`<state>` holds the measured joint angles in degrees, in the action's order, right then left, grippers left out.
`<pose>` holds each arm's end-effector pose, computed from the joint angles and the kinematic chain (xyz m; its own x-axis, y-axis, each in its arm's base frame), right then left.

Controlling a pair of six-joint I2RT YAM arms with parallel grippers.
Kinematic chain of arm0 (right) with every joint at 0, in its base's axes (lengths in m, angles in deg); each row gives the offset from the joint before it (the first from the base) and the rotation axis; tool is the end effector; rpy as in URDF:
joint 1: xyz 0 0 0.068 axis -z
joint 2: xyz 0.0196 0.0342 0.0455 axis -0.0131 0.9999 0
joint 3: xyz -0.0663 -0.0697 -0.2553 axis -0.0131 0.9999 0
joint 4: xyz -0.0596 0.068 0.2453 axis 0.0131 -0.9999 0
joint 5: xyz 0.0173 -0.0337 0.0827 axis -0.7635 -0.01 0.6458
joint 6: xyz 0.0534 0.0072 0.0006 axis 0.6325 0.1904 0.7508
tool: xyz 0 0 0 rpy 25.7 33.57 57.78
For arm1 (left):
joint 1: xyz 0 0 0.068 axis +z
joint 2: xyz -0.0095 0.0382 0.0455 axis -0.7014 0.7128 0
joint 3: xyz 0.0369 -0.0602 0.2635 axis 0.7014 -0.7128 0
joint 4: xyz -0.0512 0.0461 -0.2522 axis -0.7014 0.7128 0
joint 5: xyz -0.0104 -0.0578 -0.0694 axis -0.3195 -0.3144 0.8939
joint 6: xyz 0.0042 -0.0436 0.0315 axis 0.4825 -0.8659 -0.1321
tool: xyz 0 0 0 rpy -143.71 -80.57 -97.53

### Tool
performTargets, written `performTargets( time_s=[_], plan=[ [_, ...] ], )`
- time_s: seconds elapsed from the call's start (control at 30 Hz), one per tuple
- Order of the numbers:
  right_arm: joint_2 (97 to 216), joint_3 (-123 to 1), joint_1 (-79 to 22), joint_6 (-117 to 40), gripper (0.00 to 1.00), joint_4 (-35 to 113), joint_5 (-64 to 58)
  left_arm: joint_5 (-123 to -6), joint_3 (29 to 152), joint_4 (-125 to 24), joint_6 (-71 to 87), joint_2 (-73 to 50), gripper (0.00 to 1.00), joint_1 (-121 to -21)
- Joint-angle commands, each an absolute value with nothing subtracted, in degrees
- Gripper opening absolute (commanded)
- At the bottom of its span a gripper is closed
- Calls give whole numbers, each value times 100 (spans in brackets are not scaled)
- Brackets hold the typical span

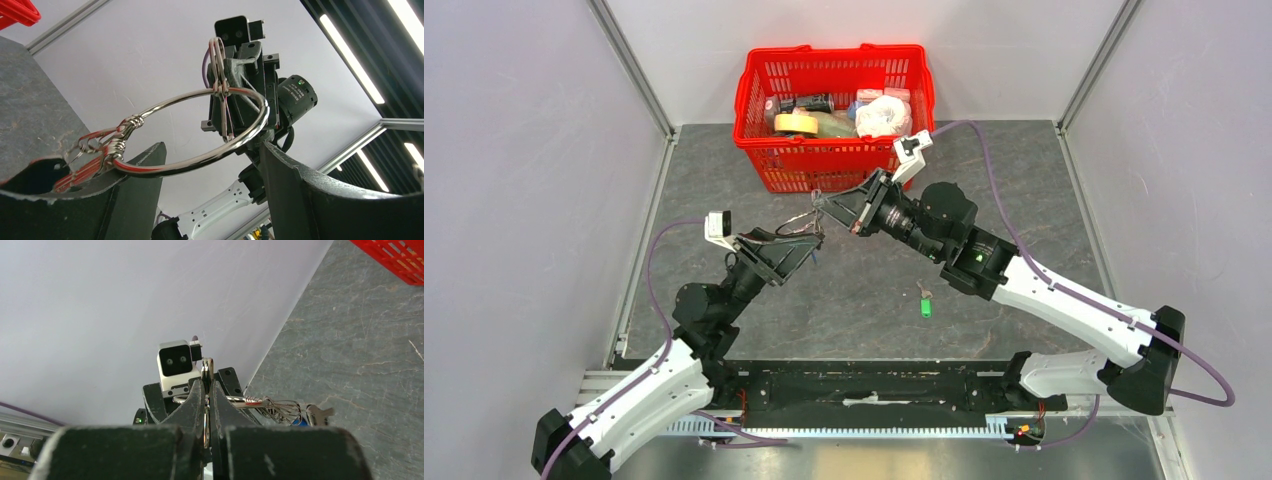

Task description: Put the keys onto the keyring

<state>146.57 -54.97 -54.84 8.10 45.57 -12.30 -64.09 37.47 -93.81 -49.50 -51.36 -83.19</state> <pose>0.1658 0.2400 0.4227 -0.6257 0.5065 -0.5932 -0.5106 0.3089 0.8024 0.1150 -0.0989 0.3097 -0.5417 -0.7521 -0.3755 0.6104 -0.0448 -0.7908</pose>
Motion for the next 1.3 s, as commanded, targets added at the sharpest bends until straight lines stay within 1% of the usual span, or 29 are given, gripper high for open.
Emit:
performTargets(
  time_s=[0.0,0.3,0.47,0.67,0.77,0.8,0.83,0.87,0.9,1.2,1.27],
  plan=[
    [14594,-5410,-5549,840,0,4967,-1092,-6644,3862,-9587,-5050,-5196,75,-8338],
    [14538,-5320,-5622,805,0,5004,-1067,-6618,3910,-9631,-5059,-5106,63,-8338],
    [14546,-5347,-5639,739,0,4981,-844,-6591,3950,-9631,-5029,-5103,56,-8336],
    [14569,-5345,-5657,708,0,4963,-695,-6610,3953,-9639,-5015,-5140,52,-8336],
    [14541,-5291,-5671,692,0,4957,-655,-6605,3967,-9639,-5017,-5156,47,-8334],
    [14526,-5258,-5673,681,0,4952,-647,-6597,3976,-9617,-5015,-5159,43,-8338],
    [14504,-5232,-5673,681,0,4956,-642,-6591,3981,-9590,-5028,-5162,32,-8338],
    [14475,-5194,-5673,679,0,4951,-649,-6612,3990,-9527,-5044,-5175,8,-8338],
    [14452,-5150,-5678,673,0,4953,-658,-6657,3979,-9464,-5066,-5207,2,-8338],
    [14321,-4762,-5682,520,0,4911,-742,-6658,3987,-9415,-5133,-5330,2,-8338],
    [14253,-4708,-5682,367,10,4807,-825,-6667,3978,-9294,-5226,-5377,2,-8338]
  ],
)
